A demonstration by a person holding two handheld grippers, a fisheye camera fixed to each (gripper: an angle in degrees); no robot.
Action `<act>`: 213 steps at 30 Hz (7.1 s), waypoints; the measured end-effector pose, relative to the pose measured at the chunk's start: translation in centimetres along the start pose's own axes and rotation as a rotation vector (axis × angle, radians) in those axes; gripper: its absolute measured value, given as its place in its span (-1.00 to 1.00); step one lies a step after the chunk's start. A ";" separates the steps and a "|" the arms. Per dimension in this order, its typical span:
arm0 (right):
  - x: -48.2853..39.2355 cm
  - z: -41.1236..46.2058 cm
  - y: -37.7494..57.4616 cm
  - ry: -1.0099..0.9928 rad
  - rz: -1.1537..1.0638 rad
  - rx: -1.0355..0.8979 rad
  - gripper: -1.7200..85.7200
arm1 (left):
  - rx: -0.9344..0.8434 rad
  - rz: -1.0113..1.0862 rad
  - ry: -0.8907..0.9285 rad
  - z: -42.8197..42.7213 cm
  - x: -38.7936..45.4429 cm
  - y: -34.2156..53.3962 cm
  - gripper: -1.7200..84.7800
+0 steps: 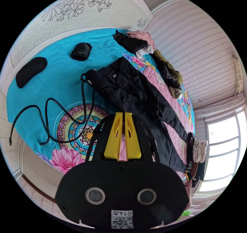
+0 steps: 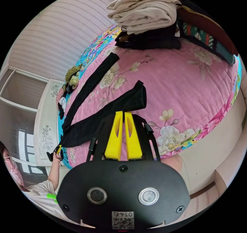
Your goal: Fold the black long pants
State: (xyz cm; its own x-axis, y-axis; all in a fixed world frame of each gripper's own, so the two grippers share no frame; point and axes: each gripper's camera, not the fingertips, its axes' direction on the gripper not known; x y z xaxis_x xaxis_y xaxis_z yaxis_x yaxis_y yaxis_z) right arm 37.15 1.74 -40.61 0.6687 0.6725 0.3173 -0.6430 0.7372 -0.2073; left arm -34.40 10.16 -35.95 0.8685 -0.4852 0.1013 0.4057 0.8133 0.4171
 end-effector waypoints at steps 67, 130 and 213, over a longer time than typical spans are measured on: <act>-42.1 9.5 -53.9 0.186 -0.161 -0.131 -0.61 | -0.160 0.000 0.119 8.2 18.4 -18.8 -0.92; -30.8 -1.6 -54.0 -0.163 -0.114 -0.044 -0.86 | -0.454 0.229 0.309 14.4 29.3 -16.6 -0.98; -29.3 3.6 -49.4 0.310 -0.319 -0.508 -0.84 | -0.636 1.300 -0.107 11.0 58.9 -0.3 -0.82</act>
State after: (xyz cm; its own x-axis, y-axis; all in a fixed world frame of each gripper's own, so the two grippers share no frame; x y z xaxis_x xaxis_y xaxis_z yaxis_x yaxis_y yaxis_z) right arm 48.01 -54.58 -36.34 0.9216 0.3486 0.1709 -0.1914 0.7910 -0.5811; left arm 13.51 -22.24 -20.20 0.7007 0.6940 0.1658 -0.5570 0.6773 -0.4807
